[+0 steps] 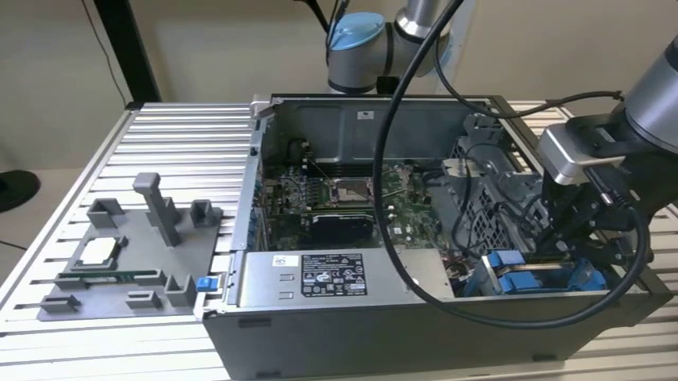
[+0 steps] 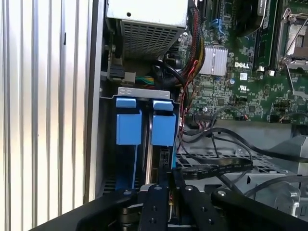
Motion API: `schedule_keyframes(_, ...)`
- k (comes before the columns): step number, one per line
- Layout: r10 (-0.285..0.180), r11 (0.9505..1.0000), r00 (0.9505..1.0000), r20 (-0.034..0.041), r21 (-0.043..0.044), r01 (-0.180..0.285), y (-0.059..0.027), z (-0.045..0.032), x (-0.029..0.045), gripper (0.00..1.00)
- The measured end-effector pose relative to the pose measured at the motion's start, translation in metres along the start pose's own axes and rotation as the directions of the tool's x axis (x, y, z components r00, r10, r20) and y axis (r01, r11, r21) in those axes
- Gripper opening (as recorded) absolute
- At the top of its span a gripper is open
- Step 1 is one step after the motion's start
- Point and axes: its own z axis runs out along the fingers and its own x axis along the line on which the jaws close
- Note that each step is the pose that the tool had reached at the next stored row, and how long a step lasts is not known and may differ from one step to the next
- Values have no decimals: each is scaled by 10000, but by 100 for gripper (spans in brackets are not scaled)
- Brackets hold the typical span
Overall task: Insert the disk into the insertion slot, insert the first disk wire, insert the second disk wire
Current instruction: 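Insert the second disk wire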
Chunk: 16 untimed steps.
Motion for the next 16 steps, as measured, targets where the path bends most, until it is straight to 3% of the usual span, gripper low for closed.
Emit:
schedule_keyframes(8,28,10000,10000,1,5,-28,2,58,8,0)
schedule_keyframes(9,27,10000,10000,27,7,-27,1,71,8,100)
schedule_keyframes(13,27,10000,10000,15,5,-27,1,64,9,100)
schedule_keyframes(16,29,10000,10000,19,5,-29,0,-17,-2,100)
